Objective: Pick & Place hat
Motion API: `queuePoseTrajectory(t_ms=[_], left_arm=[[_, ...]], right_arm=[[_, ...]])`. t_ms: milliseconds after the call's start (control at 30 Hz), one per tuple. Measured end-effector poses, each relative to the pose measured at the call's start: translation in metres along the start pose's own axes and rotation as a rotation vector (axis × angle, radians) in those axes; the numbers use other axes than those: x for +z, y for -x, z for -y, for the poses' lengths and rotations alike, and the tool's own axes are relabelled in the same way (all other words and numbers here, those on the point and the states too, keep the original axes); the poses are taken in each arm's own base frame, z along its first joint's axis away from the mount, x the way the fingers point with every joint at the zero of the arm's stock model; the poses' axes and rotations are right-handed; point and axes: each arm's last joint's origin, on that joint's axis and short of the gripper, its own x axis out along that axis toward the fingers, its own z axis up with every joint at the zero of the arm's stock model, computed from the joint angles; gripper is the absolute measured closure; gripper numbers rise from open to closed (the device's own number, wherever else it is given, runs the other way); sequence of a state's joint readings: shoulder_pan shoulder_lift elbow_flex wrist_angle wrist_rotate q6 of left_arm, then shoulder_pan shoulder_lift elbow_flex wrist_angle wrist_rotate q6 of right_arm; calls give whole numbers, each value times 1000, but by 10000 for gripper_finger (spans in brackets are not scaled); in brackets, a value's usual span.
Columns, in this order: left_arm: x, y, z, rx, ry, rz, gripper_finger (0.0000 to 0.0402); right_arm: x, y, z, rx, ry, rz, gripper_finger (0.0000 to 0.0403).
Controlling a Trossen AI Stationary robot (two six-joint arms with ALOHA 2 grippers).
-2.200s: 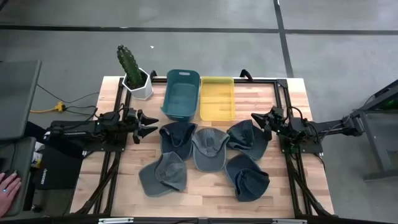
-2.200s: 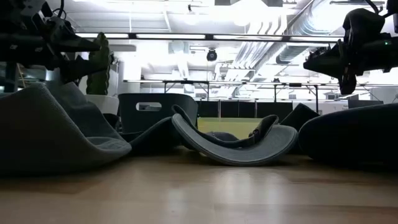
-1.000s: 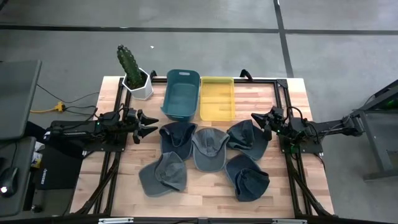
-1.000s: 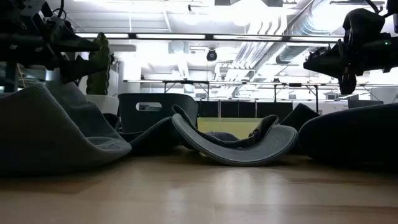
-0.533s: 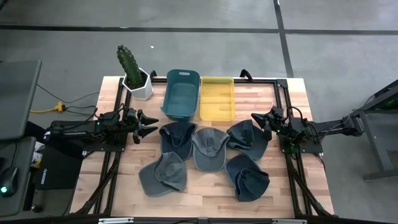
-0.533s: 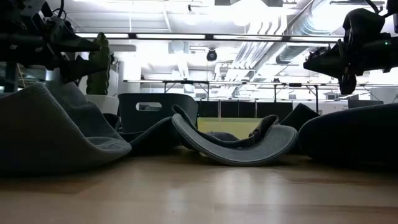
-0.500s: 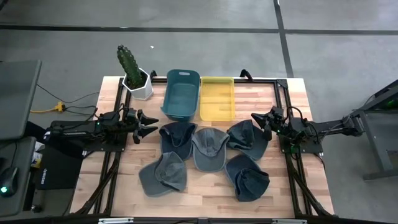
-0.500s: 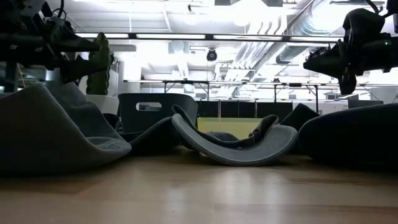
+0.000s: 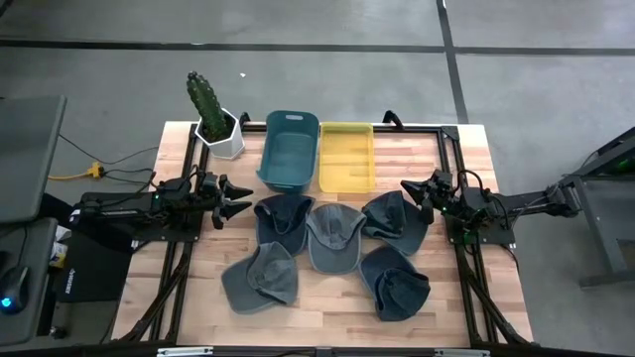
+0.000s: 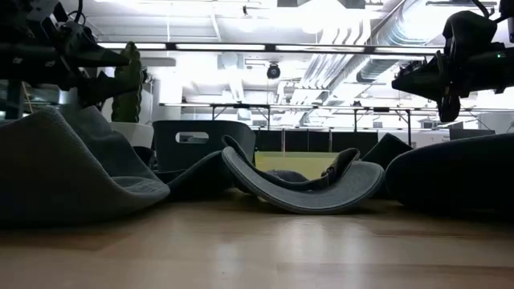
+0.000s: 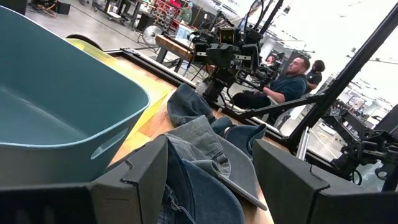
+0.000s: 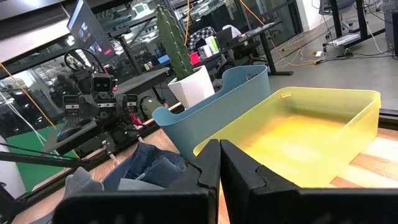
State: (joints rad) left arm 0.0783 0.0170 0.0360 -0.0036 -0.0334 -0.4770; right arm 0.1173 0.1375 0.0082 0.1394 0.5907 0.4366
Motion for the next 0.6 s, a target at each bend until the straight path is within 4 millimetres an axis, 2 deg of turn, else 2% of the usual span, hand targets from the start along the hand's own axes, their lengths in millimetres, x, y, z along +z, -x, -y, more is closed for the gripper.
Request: queuePoseTrajectory(t_ms=[600], left_arm=[[1, 0, -2, 63, 22, 39, 189]], right_arm=[[0, 0, 0, 0, 0, 0, 398]])
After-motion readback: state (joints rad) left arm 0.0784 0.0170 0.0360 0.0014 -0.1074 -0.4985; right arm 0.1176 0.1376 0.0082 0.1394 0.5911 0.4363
